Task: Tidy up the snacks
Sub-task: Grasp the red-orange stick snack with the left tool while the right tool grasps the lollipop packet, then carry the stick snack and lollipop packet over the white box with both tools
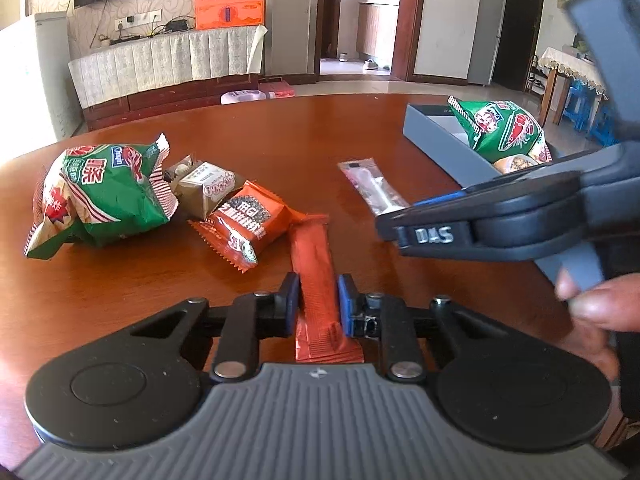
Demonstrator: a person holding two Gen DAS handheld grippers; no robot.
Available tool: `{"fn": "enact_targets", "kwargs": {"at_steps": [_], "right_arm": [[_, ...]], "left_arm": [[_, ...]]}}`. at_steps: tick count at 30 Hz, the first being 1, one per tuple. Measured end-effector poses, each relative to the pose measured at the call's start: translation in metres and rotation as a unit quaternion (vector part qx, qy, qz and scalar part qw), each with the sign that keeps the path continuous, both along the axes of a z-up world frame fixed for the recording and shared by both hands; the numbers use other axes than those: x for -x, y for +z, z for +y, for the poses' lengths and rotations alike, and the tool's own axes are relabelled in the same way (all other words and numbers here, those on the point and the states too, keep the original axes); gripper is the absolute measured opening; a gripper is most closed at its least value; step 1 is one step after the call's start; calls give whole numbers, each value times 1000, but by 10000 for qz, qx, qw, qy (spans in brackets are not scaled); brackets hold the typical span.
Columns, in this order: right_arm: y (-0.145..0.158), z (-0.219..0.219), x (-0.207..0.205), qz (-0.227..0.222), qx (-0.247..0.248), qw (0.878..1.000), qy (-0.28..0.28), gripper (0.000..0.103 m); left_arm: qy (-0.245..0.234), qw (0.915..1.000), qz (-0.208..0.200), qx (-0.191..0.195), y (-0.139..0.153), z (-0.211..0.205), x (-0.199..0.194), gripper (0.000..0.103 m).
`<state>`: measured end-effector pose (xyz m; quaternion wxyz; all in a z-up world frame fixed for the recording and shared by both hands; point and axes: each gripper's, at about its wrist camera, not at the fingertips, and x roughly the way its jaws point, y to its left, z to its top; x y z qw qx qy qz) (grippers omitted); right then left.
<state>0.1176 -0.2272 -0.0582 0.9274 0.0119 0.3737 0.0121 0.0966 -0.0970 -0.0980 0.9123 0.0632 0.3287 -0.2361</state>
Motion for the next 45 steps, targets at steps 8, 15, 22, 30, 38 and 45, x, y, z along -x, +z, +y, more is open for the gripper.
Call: {"fn": "enact_targets", "kwargs": {"at_steps": [8, 15, 22, 30, 38, 45], "right_arm": [[14, -10, 23, -140, 1, 9999, 41, 30], [26, -15, 39, -286, -61, 9995, 90, 30], [33, -13, 49, -432, -26, 9990, 102, 30], [36, -20, 58, -482, 57, 9988, 18, 30], [40, -29, 69, -567, 4, 9984, -79, 30], [43, -44, 80, -642, -25, 9977, -231, 30]], "left_arm": [[3, 10000, -79, 16, 3, -5, 3, 24], [-10, 9998, -188, 83, 10, -10, 9, 24], [30, 9994, -297, 159, 18, -15, 11, 24], [-86, 9990, -417, 149, 24, -28, 17, 25], [-113, 9986, -463, 215, 31, -38, 20, 25], [-221, 9981, -539, 223, 35, -51, 24, 25]]}}
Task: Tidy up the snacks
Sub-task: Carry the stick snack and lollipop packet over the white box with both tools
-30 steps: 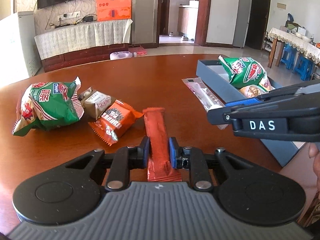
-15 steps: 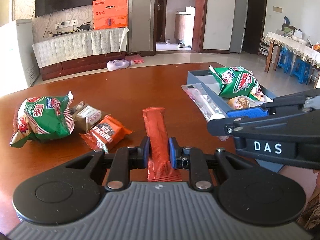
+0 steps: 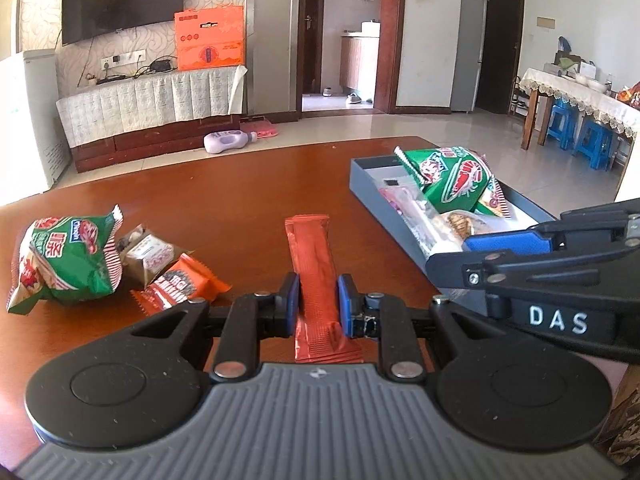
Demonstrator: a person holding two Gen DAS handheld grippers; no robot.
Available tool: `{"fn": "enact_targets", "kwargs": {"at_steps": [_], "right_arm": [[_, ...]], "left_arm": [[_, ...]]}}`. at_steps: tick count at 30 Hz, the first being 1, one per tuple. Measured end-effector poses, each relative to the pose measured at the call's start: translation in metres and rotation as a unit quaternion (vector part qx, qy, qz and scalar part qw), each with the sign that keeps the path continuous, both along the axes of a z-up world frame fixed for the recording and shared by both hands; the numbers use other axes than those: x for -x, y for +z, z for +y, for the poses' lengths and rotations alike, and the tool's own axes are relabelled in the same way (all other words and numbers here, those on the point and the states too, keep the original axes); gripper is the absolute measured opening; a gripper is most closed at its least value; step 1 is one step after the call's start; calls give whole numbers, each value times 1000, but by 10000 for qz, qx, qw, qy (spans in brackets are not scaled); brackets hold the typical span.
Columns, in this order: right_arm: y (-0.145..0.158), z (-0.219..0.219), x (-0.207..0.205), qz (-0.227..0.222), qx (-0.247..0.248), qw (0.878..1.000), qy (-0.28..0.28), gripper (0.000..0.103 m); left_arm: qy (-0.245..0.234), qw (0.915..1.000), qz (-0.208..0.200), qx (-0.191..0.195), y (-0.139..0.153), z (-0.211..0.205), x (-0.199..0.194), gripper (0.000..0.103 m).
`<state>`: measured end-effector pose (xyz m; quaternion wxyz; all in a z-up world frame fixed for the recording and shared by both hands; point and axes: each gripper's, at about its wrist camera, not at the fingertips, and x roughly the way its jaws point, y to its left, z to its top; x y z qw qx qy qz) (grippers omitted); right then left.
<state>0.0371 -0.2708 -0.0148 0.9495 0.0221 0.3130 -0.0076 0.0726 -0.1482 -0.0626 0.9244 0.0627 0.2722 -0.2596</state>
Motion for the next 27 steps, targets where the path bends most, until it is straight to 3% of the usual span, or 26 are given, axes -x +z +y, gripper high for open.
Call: {"fn": "enact_targets", "kwargs": {"at_steps": [27], "right_arm": [[8, -46, 35, -161, -116, 9989, -424, 30]], "left_arm": [[-274, 9994, -215, -76, 7, -46, 13, 25]]}}
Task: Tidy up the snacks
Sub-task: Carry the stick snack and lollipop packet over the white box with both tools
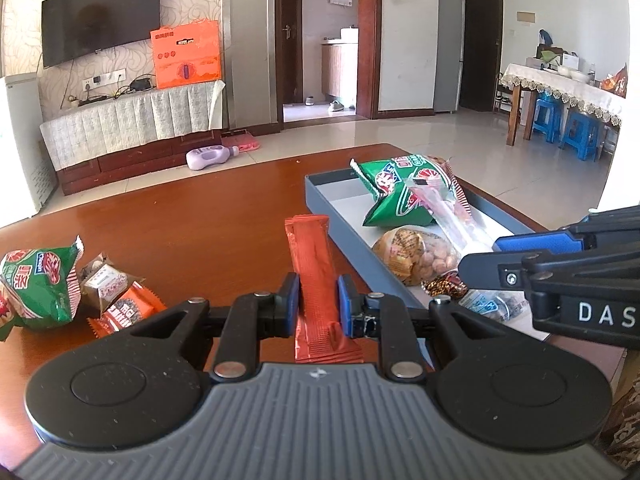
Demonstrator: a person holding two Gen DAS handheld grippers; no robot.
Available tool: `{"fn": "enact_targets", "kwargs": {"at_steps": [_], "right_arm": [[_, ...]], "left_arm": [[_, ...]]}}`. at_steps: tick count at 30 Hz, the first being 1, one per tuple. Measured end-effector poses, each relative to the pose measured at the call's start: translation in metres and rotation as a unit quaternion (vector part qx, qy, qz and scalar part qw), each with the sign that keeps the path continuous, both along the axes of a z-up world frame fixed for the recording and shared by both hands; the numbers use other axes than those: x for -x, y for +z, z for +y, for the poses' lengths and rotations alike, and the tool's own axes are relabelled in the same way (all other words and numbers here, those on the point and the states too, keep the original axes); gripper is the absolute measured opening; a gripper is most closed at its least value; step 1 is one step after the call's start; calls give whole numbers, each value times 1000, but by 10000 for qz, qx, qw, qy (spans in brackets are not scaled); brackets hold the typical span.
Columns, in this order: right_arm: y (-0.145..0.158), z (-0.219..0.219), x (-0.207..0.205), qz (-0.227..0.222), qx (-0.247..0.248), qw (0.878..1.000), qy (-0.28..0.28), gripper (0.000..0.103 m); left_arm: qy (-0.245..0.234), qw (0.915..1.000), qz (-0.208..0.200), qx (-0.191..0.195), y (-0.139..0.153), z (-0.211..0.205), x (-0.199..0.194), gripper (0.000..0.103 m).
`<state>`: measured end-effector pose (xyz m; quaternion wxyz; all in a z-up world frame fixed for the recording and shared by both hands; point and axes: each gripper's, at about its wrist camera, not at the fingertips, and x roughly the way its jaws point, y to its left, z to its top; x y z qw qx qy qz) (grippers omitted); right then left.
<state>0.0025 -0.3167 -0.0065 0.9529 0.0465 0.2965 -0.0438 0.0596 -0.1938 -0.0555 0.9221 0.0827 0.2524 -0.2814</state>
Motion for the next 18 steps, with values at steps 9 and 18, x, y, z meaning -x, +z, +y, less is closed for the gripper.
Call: {"fn": "enact_targets", "kwargs": {"at_steps": [9, 18], "right_arm": [[2, -9, 4, -2, 0, 10000, -33, 30], [2, -18, 9, 2, -7, 10000, -80, 30]], "left_arm": [[-108, 9999, -15, 58, 2, -14, 1, 25], [-157, 9998, 1, 124, 3, -26, 0, 25]]}}
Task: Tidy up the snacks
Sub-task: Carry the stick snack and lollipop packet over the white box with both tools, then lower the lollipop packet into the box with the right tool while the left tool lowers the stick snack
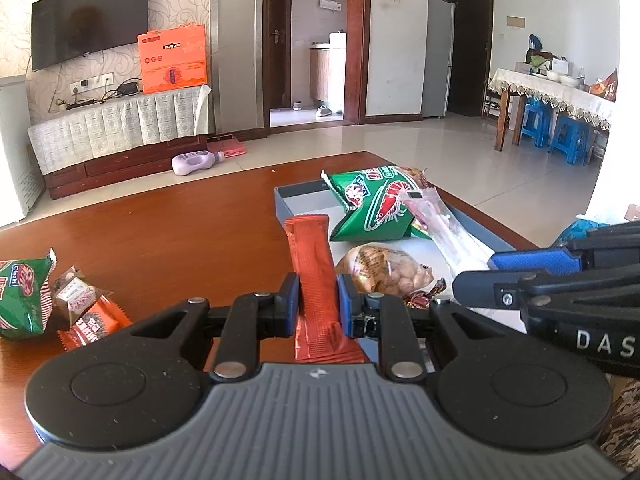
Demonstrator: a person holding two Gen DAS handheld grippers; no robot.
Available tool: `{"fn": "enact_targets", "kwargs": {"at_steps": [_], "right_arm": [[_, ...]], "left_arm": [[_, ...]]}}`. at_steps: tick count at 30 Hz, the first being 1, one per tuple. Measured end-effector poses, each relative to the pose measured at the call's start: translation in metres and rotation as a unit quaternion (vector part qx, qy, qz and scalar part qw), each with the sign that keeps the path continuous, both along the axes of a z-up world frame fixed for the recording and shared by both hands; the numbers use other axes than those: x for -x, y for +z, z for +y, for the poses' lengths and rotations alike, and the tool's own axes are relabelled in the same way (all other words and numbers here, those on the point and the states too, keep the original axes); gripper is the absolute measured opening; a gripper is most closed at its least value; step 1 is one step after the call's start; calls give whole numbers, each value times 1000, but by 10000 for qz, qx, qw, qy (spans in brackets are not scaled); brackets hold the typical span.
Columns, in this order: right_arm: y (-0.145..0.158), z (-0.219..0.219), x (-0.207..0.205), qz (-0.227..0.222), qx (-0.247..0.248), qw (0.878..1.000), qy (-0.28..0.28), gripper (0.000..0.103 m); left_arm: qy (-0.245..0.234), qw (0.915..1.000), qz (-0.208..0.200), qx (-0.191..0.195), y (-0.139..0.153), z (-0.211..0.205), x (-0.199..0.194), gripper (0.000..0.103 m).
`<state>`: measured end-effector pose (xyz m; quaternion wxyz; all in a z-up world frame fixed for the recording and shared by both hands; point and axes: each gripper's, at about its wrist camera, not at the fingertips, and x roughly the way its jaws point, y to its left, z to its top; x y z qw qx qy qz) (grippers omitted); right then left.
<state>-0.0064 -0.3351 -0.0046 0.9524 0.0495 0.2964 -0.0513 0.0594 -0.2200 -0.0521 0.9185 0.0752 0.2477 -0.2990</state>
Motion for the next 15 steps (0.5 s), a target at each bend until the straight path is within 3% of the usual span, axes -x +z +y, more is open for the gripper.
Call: {"fn": "enact_targets", "kwargs": {"at_steps": [15], "right_arm": [[-2, -14, 4, -31, -79, 9999, -97, 30]], "left_arm": [[-147, 9999, 61, 42, -5, -28, -2, 25]]}}
